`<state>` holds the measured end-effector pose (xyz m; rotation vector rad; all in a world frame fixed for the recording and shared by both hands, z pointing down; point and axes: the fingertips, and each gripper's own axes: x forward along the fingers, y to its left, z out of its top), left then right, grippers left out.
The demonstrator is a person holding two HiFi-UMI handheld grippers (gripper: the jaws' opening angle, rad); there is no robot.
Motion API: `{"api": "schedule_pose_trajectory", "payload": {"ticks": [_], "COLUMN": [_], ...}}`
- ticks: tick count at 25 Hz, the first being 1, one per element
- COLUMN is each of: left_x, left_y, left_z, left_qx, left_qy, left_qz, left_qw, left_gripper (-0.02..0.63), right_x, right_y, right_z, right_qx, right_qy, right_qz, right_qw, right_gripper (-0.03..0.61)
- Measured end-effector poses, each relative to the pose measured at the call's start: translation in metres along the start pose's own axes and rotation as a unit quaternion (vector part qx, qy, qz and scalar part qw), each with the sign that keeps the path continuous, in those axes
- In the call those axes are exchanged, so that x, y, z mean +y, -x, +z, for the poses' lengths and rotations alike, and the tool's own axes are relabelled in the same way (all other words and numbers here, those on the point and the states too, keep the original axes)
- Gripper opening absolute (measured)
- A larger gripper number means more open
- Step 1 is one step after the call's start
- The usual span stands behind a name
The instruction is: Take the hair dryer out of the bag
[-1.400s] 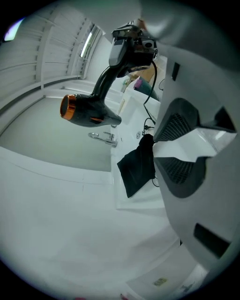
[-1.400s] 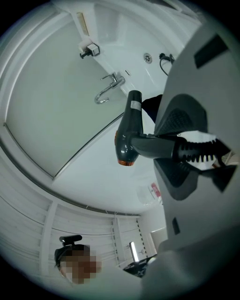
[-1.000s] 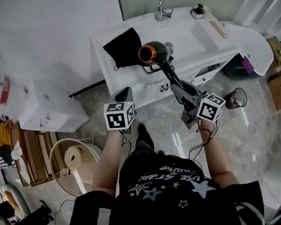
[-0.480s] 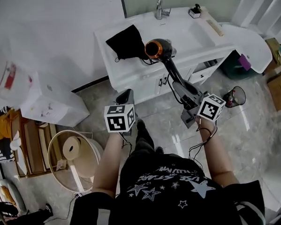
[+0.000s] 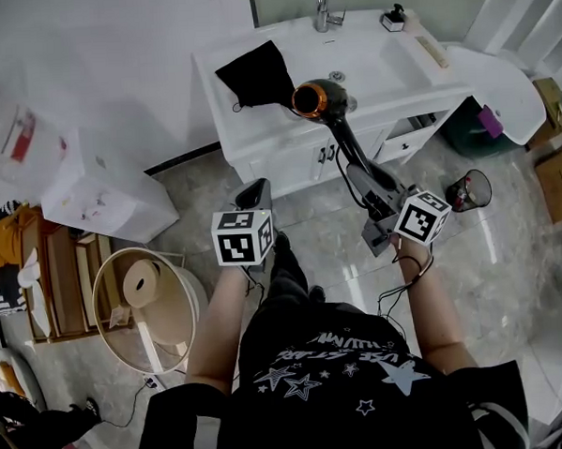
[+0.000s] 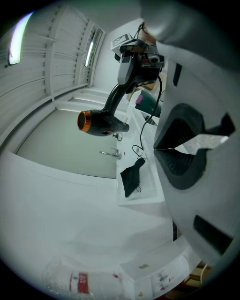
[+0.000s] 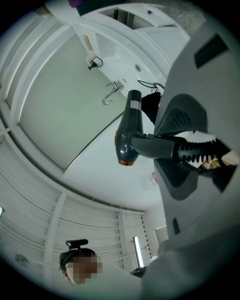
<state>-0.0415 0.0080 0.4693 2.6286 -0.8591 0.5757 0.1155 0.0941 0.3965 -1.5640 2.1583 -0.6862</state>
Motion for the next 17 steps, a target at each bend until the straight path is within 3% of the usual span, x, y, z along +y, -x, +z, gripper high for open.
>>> {"api": "schedule_pose_trajectory", "payload": {"ticks": [17], "left_x": [0.011], "left_y": [0.006], "left_z": [-0.023], "left_qx": [0.008], "left_qy": [0.010], "left_qz": [0.023], "left_qw": [0.9996], "left_gripper": [0.014], "right_x": [0.009], "right_y": [0.011], "right_z": [-0.018], "right_qx": [0.024], "right_qy": [0.016], "right_qz": [0.014], "right_qw": [0.999], "right_gripper": [0.156]}}
